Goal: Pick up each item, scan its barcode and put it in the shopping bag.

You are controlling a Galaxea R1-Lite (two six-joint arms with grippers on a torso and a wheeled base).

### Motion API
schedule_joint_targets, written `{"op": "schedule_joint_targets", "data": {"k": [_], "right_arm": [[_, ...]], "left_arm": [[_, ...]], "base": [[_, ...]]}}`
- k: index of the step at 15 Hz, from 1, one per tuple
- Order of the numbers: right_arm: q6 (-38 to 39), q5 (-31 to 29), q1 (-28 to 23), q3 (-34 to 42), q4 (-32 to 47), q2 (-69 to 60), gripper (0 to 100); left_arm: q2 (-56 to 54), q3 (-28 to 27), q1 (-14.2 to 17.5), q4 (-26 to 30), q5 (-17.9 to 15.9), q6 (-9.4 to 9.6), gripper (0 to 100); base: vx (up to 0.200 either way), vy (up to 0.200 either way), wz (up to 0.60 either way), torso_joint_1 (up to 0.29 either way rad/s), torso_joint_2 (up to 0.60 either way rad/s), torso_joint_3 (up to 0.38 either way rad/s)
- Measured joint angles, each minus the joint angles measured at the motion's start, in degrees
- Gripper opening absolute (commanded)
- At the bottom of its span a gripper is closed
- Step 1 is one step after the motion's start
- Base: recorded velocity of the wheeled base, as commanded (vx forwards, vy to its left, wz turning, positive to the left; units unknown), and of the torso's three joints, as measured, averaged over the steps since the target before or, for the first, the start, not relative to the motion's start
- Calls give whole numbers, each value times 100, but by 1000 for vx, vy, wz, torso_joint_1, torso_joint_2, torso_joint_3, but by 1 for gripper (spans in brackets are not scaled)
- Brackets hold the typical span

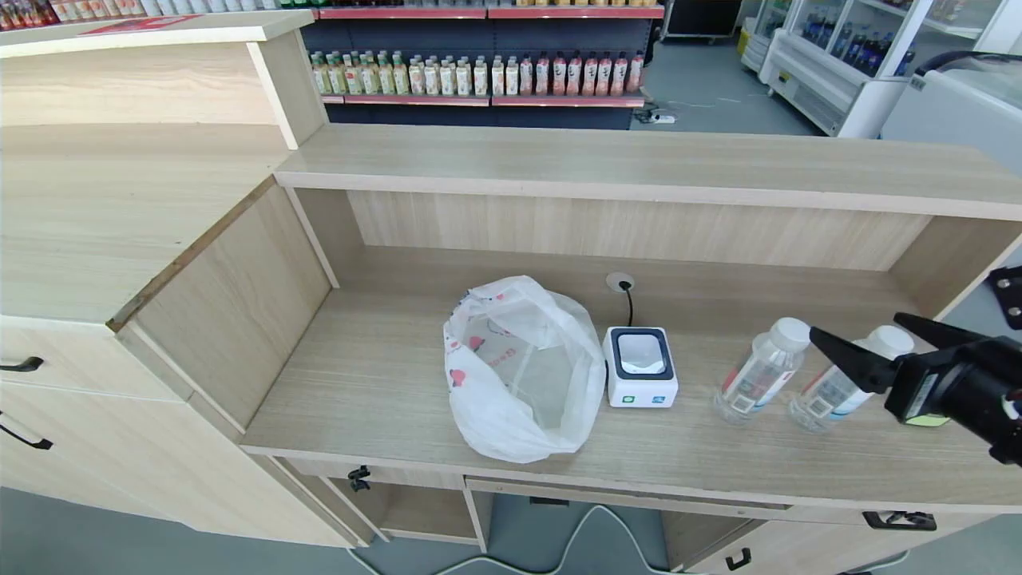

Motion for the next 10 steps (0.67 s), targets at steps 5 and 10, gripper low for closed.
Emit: {"op": "schedule_joint_targets", "data": {"k": [5, 10], "right_arm": [[-65, 324, -616, 41, -457, 1453, 100], [-232, 450, -578, -105, -1306, 2398, 100]], "left_arm": [[0, 0, 0, 0, -1, 2, 100], [0, 0, 2, 0, -1, 0, 100]], "base": [[0, 0, 0, 0, 0, 0], [0, 0, 0, 0, 0, 0]]}}
